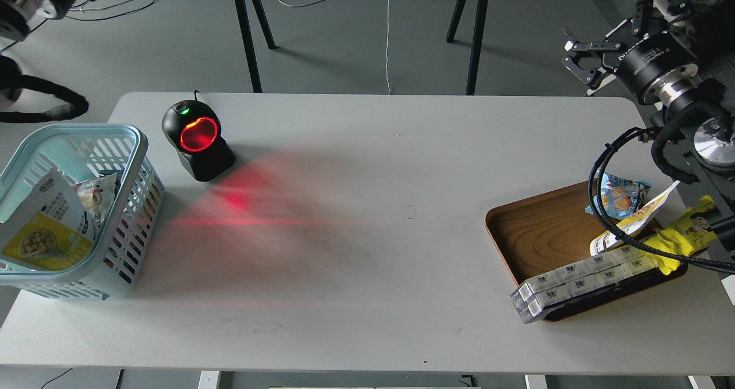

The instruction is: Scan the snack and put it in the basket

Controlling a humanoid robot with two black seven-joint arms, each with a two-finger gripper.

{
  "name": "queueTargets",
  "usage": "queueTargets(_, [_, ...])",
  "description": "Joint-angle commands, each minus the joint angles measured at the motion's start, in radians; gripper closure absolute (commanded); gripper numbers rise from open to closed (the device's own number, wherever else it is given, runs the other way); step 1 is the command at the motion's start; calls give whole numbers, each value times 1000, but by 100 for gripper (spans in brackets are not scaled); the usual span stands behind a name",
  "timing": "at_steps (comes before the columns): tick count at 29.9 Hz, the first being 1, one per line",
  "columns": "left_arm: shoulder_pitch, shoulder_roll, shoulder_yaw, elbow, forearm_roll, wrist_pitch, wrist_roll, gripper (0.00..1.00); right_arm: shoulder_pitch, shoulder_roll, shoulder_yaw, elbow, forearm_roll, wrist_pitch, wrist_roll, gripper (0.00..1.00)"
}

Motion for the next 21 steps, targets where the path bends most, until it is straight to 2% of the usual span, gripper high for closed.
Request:
queueTargets(1, [17, -92, -17, 107, -99, -118, 0, 1, -69, -2, 28, 26, 0, 31, 1, 1])
queueTargets(6, [15, -225, -22, 281, -238, -162, 9, 1, -117, 6, 30, 29, 0, 45, 2, 1])
queueTargets(10, [20, -273, -50, 303, -391, -154, 90, 0, -120, 18, 39, 28, -1, 45, 2, 1])
queueTargets(14, [53, -270, -57, 310, -441, -172, 98, 0, -120, 27, 59, 15, -3, 43, 2, 1])
queueTargets(16, [78, -261, -63, 310, -441, -216, 92, 0, -119, 26, 70, 0, -3, 43, 2, 1])
queueTargets(18, [107, -253, -63, 318, -435, -296, 83, 0, -105, 26, 76, -27, -3, 42, 2, 1])
queueTargets(21, [119, -248, -63, 379, -436, -379, 71, 0, -71, 27, 59, -54, -4, 42, 2, 1])
